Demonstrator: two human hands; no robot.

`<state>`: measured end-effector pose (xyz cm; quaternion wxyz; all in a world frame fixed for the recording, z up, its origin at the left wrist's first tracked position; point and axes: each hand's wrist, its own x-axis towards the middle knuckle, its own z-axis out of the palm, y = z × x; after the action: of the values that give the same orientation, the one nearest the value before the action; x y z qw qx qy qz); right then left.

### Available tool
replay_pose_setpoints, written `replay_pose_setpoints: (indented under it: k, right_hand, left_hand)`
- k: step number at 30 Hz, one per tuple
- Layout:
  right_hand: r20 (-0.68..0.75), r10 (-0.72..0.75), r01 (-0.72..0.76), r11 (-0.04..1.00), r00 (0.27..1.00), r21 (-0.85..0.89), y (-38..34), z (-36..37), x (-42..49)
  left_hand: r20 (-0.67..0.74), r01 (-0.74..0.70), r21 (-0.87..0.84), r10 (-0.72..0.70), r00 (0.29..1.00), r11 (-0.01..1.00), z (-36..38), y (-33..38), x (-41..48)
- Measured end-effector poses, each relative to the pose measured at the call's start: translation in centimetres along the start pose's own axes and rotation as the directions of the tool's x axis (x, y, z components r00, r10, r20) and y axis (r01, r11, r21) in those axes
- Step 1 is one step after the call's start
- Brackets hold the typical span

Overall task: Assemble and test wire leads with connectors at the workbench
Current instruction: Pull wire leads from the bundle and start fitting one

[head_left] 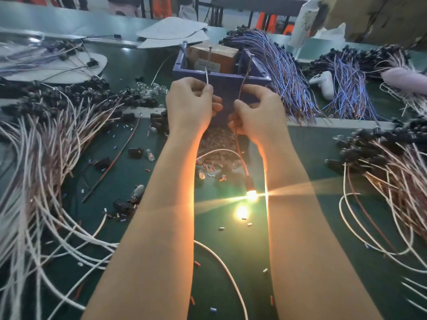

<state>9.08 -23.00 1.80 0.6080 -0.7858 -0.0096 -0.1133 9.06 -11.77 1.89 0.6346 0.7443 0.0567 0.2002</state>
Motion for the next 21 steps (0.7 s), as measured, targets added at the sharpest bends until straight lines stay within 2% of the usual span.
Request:
replay_pose_setpoints:
  k: [7,9,10,12,14,15,17,19,21]
  right_hand:
    - [0.034,0.07,-0.069,0.998,0.997,-0.006,0.1,-0.2,-0.1]
    - [0.113,0.147,-0.139,0.988,0.983,-0.072,-0.1,-0.5,-0.1]
    - [0.18,0.184,-0.155,0.975,0.966,-0.162,-0.1,-0.9,-0.2]
    - [0.295,0.258,-0.081,0.862,0.92,-0.5,-0.3,-2.0,-0.6]
    - [0.331,0.371,0.017,0.643,0.867,-0.766,-0.6,-2.9,-1.4]
    - [0.329,0.428,0.041,0.557,0.842,-0.829,-0.8,-3.0,-2.0]
    - [0.331,0.507,0.07,0.465,0.796,-0.882,-0.6,-2.9,-3.2]
    - [0.353,0.508,0.093,0.467,0.786,-0.879,-0.6,-2.7,-4.1]
    - [0.389,0.421,0.092,0.573,0.82,-0.815,-1.1,-2.9,-4.7]
  left_hand:
    - [-0.001,-0.004,0.018,0.004,1.0,1.0,-0.2,0.1,-0.1]
    - [-0.011,-0.007,0.03,0.008,1.0,1.0,-0.4,0.2,-0.1]
    - [-0.018,-0.011,0.043,0.012,1.0,0.999,-0.6,0.3,-0.2]
    - [-0.029,-0.019,0.08,0.022,0.999,0.997,-0.9,0.3,-0.4]
    - [-0.054,-0.025,0.115,0.032,0.998,0.993,-1.4,0.5,-0.6]
    - [-0.07,-0.024,0.147,0.035,0.997,0.989,-1.7,0.5,-0.6]
    - [-0.12,-0.016,0.273,0.05,0.992,0.962,-2.4,0.6,-0.7]
    - [-0.169,0.001,0.436,0.08,0.982,0.9,-2.7,1.1,-1.0]
    - [-0.16,-0.056,0.591,0.186,0.969,0.805,-2.7,2.4,-2.1]
